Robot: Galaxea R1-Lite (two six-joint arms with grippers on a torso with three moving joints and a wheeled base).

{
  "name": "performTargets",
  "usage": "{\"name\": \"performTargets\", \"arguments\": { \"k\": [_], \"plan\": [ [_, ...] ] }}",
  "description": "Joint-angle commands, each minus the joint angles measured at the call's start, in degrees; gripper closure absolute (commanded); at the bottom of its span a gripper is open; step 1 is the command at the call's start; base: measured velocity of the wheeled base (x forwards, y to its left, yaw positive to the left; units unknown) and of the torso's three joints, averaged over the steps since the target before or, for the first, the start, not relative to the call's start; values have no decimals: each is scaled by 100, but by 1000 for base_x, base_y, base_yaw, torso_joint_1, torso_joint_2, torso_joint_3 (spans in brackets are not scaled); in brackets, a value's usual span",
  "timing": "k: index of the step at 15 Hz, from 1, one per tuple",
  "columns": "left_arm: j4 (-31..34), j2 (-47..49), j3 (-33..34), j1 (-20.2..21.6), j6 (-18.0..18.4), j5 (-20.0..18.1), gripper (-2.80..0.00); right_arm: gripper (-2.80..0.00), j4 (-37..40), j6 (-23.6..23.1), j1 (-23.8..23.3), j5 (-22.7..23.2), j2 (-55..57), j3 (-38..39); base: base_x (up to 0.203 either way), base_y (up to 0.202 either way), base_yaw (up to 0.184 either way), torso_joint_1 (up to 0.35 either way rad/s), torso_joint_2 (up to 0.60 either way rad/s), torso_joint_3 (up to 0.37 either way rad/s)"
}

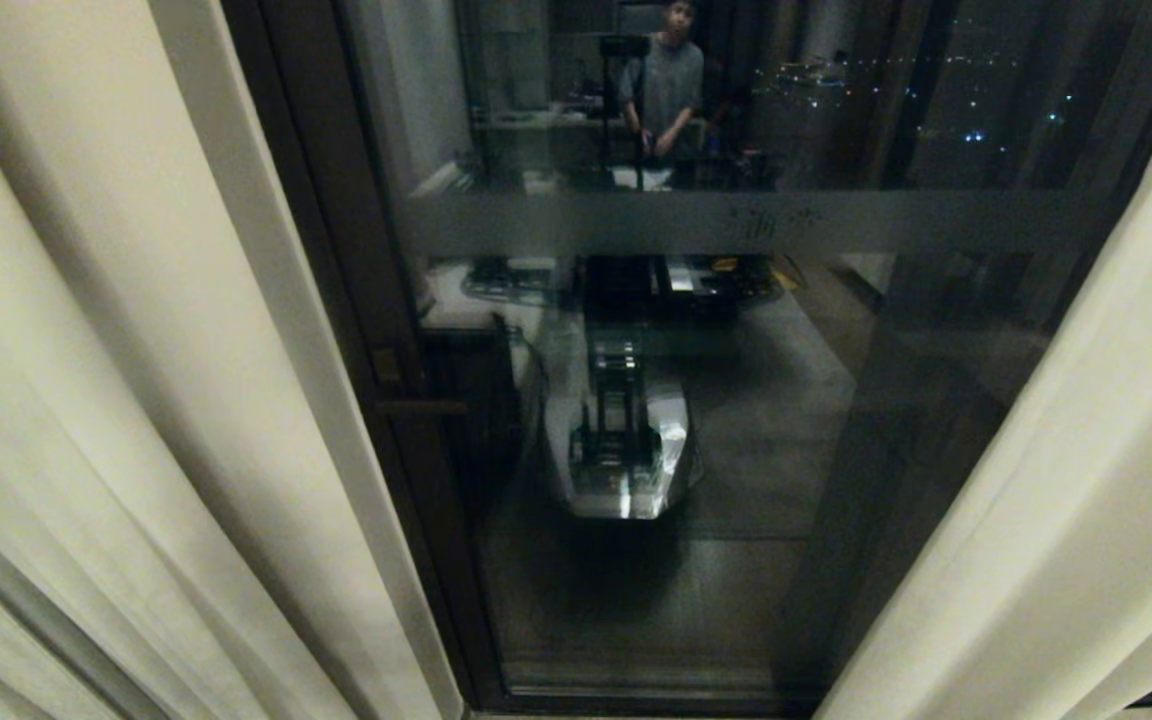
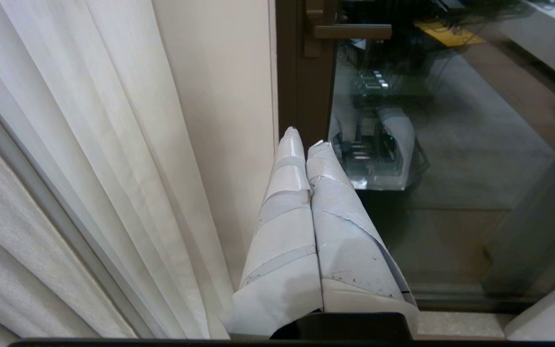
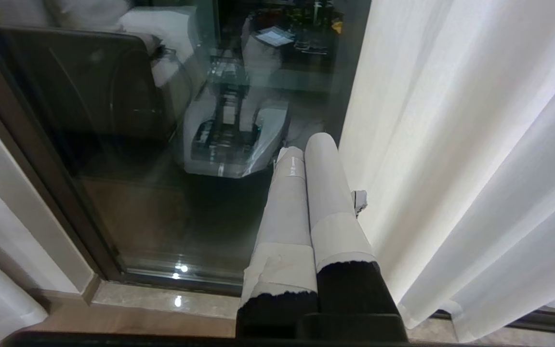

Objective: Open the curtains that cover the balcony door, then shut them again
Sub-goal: Close the inner curtains on both sides

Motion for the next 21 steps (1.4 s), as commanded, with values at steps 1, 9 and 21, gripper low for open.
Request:
{"name": "performTargets", "arguments": {
  "k": [1, 9, 21],
  "plan": [
    [-2, -2, 0, 0, 17, 0, 0, 0, -1, -5, 0, 6, 9, 1, 0, 0, 0, 0, 0, 0],
    [84, 103, -346, 1, 96, -11, 0, 0, -1, -5, 0, 6, 9, 1, 0, 0, 0, 0, 0, 0],
    [-1118, 4961, -3941, 325, 60, 841, 0, 0, -1, -5, 0, 6, 9, 1, 0, 0, 0, 0, 0, 0]
  ]
}}
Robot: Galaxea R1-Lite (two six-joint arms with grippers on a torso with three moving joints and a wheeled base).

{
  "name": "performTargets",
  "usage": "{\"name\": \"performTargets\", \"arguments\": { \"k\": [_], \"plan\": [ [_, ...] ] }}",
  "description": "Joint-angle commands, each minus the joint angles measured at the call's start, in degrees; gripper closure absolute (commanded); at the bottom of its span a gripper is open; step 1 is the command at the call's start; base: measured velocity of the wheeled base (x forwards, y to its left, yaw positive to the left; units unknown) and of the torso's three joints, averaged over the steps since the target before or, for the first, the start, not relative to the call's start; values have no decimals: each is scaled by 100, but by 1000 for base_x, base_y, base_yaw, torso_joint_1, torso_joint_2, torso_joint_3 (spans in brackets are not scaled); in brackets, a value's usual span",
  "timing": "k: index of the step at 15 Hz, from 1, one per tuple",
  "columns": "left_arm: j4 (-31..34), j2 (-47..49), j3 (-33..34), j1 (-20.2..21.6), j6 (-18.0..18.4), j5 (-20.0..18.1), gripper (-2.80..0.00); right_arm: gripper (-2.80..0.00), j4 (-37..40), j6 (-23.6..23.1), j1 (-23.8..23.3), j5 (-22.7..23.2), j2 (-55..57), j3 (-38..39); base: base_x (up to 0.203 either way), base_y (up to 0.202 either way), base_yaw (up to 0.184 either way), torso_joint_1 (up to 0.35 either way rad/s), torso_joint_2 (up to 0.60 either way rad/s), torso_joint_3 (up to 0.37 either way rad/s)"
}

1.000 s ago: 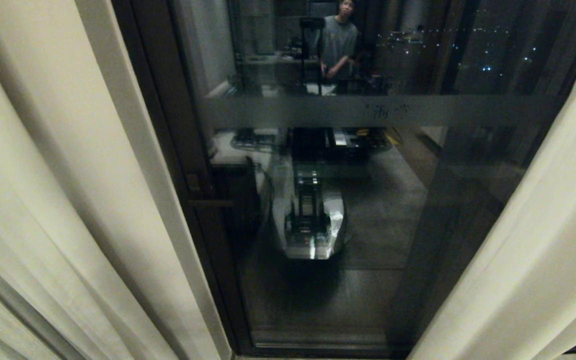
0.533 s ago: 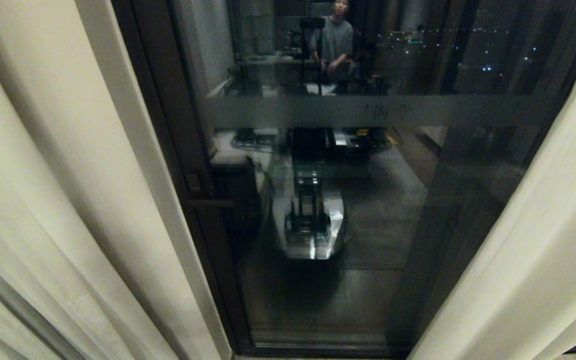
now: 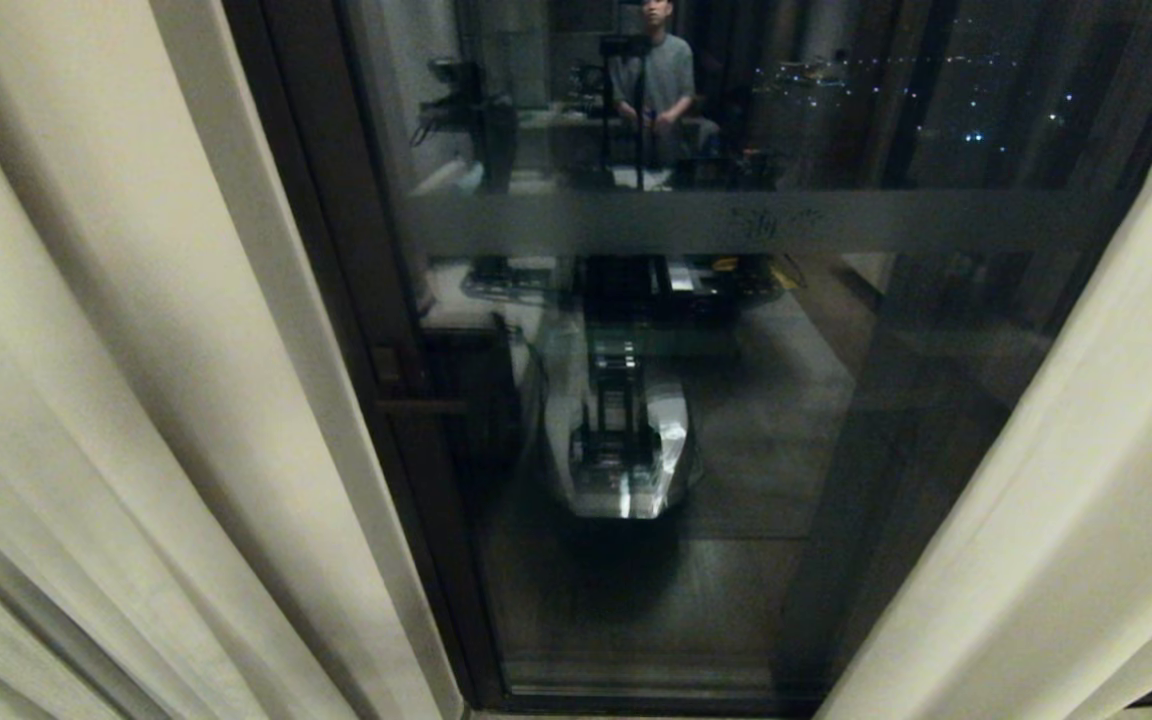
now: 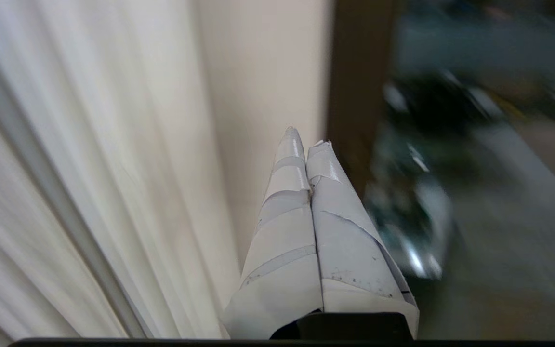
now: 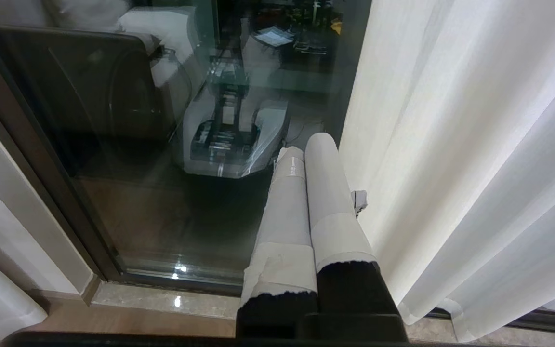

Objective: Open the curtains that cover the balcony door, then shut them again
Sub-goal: Close the inner curtains on both sides

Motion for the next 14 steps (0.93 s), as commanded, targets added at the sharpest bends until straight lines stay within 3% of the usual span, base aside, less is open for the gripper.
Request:
{"name": "performTargets", "arguments": {
  "k": [1, 5, 6, 10, 14],
  "plan": [
    [-544, 1647, -782, 284, -13, 313, 0, 0, 1, -6, 7, 3, 9, 1, 0, 0, 0, 0, 0, 0],
    [-986, 2801, -1685, 1149, -146, 598, 0, 0, 1, -6, 2, 3, 9, 1, 0, 0, 0, 0, 0, 0],
    [-1129, 2962, -1734, 1291, -200, 610, -280, 0, 1, -6, 5, 3, 9, 1, 0, 0, 0, 0, 0, 0],
    [-2024, 3627, -1849, 1879, -275, 617, -280, 0, 1, -6, 2, 3, 9, 1, 0, 0, 0, 0, 0, 0],
    [-2108, 4041, -2171, 2372, -333, 585, -280, 0, 1, -6, 2, 3, 9, 1, 0, 0, 0, 0, 0, 0]
  ]
}}
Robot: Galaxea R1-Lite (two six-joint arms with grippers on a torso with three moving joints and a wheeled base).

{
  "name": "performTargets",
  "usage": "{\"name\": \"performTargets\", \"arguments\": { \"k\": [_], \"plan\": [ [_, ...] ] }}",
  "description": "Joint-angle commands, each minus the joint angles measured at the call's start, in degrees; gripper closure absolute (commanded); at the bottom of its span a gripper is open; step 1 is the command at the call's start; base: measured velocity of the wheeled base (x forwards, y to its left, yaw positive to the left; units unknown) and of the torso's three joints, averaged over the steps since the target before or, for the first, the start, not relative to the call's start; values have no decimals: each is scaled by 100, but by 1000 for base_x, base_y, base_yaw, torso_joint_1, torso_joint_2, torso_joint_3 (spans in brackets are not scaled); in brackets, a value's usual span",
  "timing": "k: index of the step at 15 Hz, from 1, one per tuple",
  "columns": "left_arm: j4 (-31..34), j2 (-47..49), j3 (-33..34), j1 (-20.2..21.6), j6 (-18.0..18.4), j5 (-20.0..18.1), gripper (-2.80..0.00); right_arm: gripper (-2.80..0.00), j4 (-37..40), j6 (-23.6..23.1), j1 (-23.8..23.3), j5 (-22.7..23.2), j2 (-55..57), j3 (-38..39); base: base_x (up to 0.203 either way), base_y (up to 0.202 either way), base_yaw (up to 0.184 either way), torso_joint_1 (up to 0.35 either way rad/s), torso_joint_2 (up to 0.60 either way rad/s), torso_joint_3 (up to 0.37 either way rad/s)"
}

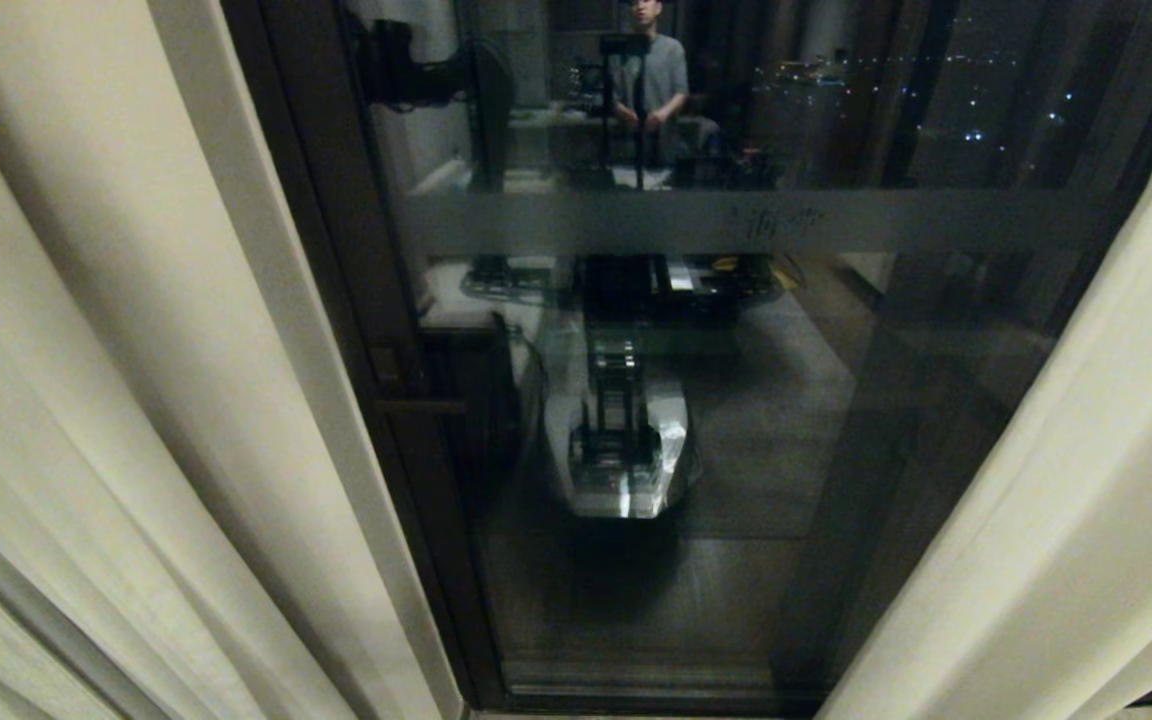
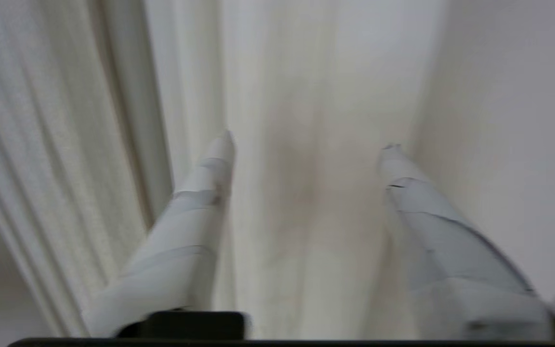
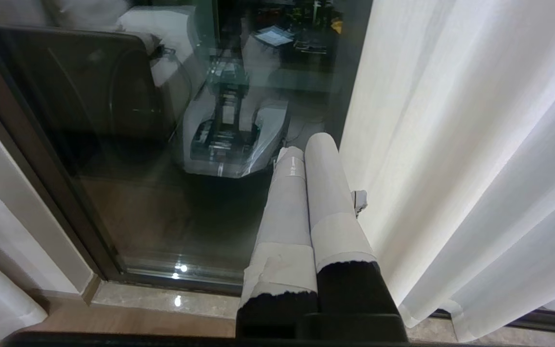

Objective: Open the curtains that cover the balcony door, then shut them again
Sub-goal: Close the inner curtains on both sides

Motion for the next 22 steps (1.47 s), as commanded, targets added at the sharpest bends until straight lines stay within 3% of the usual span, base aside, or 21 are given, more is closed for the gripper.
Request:
{"name": "performTargets", "arguments": {
  "k": [1, 8, 11, 20, 22],
  "plan": [
    [-25, 411, -146, 256, -116, -14, -280, 0, -1, -3, 2, 3, 9, 1, 0, 0, 0, 0, 0, 0],
    [-463, 1071, -523, 447, -236, -98, -280, 0, -1, -3, 2, 3, 9, 1, 0, 0, 0, 0, 0, 0],
    [-488, 1237, -568, 546, -349, -702, -280, 0, -1, -3, 8, 3, 9, 1, 0, 0, 0, 0, 0, 0],
    [-984, 2390, -1613, 596, -349, -936, -280, 0, -1, -3, 2, 3, 9, 1, 0, 0, 0, 0, 0, 0],
    [-1012, 2611, -1891, 596, -359, -1168, -280, 0, -1, -3, 2, 3, 9, 1, 0, 0, 0, 0, 0, 0]
  ]
}}
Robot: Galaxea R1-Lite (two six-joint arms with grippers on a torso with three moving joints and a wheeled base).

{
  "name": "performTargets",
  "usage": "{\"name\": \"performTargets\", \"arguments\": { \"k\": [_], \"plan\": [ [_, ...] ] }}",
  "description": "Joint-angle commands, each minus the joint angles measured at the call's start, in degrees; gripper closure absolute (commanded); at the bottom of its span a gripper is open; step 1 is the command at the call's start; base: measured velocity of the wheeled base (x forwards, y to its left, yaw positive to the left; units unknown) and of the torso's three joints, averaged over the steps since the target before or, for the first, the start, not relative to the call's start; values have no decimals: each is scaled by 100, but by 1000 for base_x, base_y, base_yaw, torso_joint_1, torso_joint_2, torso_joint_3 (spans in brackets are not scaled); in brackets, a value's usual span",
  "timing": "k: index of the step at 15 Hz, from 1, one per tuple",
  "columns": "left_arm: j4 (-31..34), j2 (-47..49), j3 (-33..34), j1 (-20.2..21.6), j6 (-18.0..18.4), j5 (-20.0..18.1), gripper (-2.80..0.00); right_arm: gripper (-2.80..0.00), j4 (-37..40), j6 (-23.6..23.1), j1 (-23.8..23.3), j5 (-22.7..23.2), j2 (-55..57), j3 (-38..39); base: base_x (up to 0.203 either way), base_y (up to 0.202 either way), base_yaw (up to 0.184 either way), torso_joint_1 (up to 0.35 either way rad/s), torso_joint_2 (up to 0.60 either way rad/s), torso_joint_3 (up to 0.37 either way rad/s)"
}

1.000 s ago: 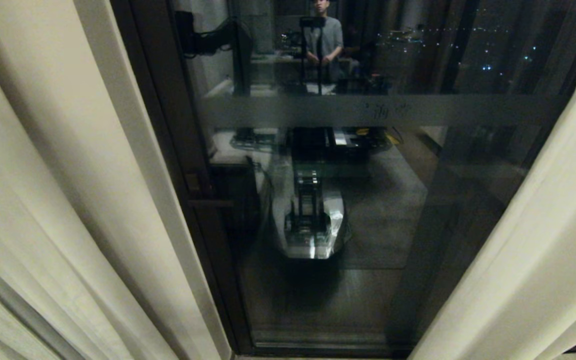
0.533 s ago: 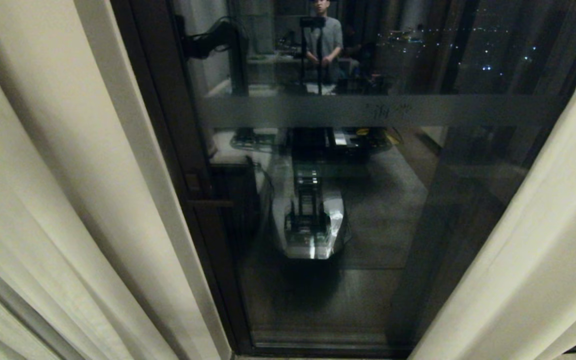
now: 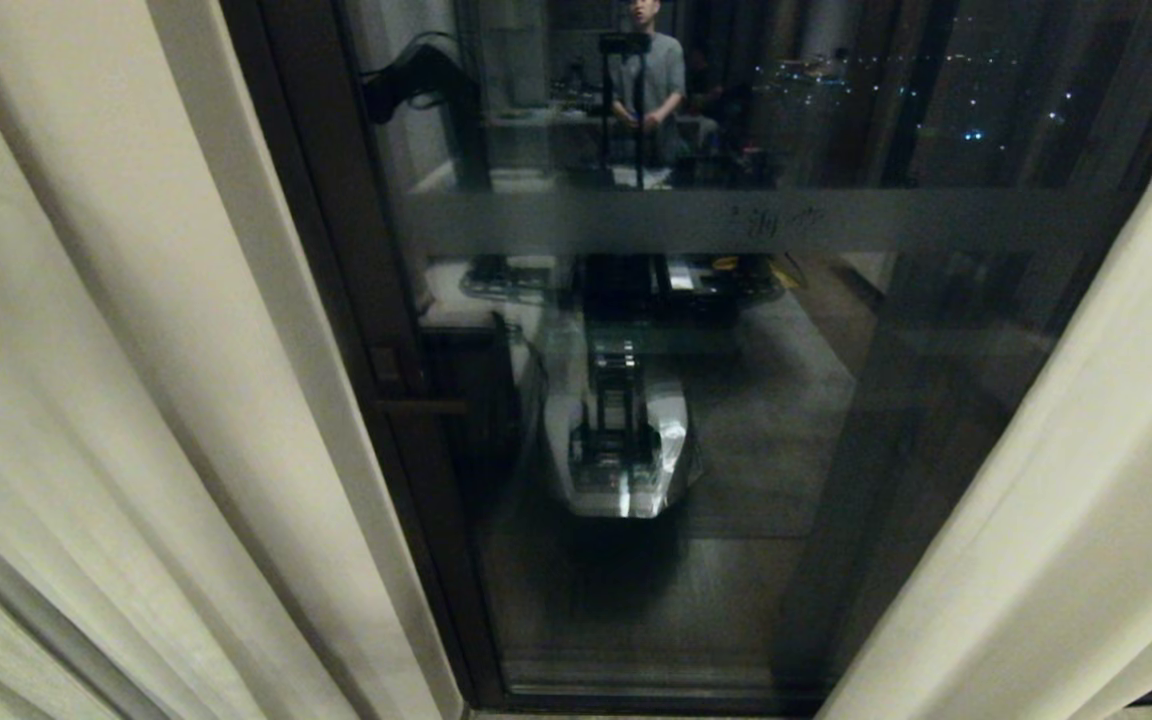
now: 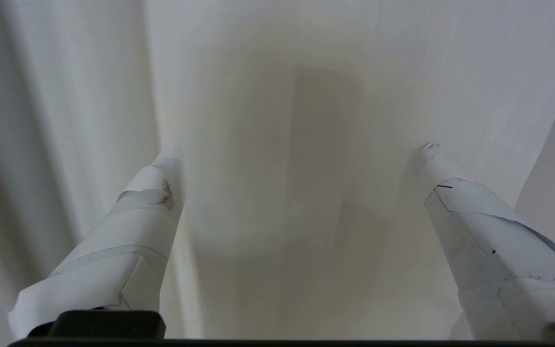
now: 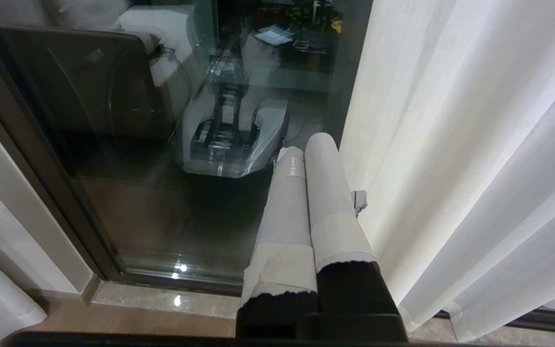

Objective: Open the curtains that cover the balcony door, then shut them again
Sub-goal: Close the inner curtains on both sides

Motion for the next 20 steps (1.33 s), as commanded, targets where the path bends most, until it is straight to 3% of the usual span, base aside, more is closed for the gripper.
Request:
{"name": "performTargets", "arguments": {
  "k": [1, 8, 9, 20],
  "plan": [
    [-29, 384, -352, 2, -14, -216, -280, 0, -1, -3, 2, 6, 9, 1, 0, 0, 0, 0, 0, 0],
    [-20, 577, -670, -118, -7, -505, -280, 0, -1, -3, 2, 6, 9, 1, 0, 0, 0, 0, 0, 0],
    [-20, 571, -676, -130, -7, -517, 0, 0, -1, -3, 2, 6, 9, 1, 0, 0, 0, 0, 0, 0],
    [-29, 283, -517, -112, -7, -508, 0, 0, -1, -3, 2, 6, 9, 1, 0, 0, 0, 0, 0, 0]
  ]
}}
